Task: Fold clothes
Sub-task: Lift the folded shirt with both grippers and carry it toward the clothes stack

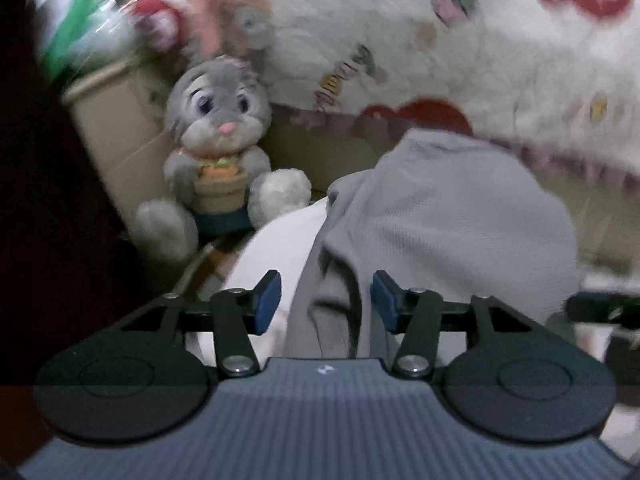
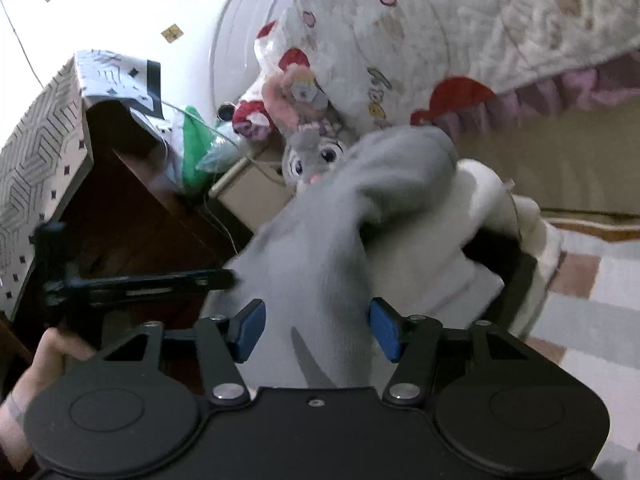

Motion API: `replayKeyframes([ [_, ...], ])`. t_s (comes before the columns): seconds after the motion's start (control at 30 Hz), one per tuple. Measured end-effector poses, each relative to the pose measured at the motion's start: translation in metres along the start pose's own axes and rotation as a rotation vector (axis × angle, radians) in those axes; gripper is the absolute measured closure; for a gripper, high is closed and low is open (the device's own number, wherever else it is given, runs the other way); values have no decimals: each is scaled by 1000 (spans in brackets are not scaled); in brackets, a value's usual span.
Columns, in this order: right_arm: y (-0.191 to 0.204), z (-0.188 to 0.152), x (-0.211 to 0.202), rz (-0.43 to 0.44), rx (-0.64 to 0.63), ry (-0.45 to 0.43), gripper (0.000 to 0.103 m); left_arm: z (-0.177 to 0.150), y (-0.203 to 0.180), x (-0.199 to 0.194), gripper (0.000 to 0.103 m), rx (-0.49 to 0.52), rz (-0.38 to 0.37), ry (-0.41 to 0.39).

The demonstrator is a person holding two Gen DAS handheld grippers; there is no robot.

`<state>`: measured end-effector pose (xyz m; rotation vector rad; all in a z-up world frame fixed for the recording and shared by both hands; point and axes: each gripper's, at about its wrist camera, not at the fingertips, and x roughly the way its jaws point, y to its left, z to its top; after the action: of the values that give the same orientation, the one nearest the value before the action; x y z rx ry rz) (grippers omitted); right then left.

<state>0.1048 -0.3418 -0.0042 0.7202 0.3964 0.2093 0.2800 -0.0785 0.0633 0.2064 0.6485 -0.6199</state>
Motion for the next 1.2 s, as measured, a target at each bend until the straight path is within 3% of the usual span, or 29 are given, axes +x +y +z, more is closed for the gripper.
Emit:
replayKeyframes([
  [0.1,-3,-9,1,-41,-39,4,37,-29,22,-3,50,-225,-139,-6],
  [0.23,2,-12,6,9,-70,11,37,-46,31,11,46,-366,-161,15],
  [0.3,8,-10,8,46,-91,13,39,-44,28,16,35,-320,-107,26],
  [0.37,14,-9,10,83,-112,16,74,-45,25,16,31,-302,-35,9],
  [0.43,16,-4,11,164,-96,59,83,-48,26,13,31,-306,-3,-20],
  [0.5,15,1,11,240,-17,97,84,-52,29,11,27,-320,1,-45],
  [0.6,16,5,16,164,35,127,78,-59,40,27,20,-379,-61,-2],
  [0.67,18,4,21,94,27,143,55,-65,58,38,20,-531,-134,9],
  [0.7,20,4,24,63,23,153,54,-68,64,40,21,-597,-164,0],
  [0.73,21,4,28,34,19,164,54,-70,68,42,22,-623,-182,-15],
  [0.77,24,3,31,31,7,174,54,-72,70,43,40,-642,-199,-29],
  [0.8,28,3,33,27,-4,183,56,-68,66,42,62,-575,-186,-32],
  [0.83,31,2,36,24,-16,193,76,-59,57,39,71,-460,-162,-40],
  [0.87,34,2,39,22,-27,204,87,-50,48,36,84,-347,-137,-48],
  [0.9,40,7,42,25,-33,224,87,-36,41,30,85,-256,-92,-55],
  [0.93,43,13,44,65,-15,231,87,-21,34,25,86,-169,-49,-63],
  [1.0,46,29,49,143,85,230,87,17,33,14,87,-92,-7,-89],
  [1.07,30,37,53,261,375,182,88,59,41,3,87,-98,8,-119],
  [1.13,16,25,60,373,657,125,88,80,47,0,82,-116,12,-100],
  [1.17,13,17,64,406,759,102,88,83,50,3,66,-132,40,-61],
  [1.2,18,10,66,372,739,106,87,82,52,7,53,-136,80,-30],
])
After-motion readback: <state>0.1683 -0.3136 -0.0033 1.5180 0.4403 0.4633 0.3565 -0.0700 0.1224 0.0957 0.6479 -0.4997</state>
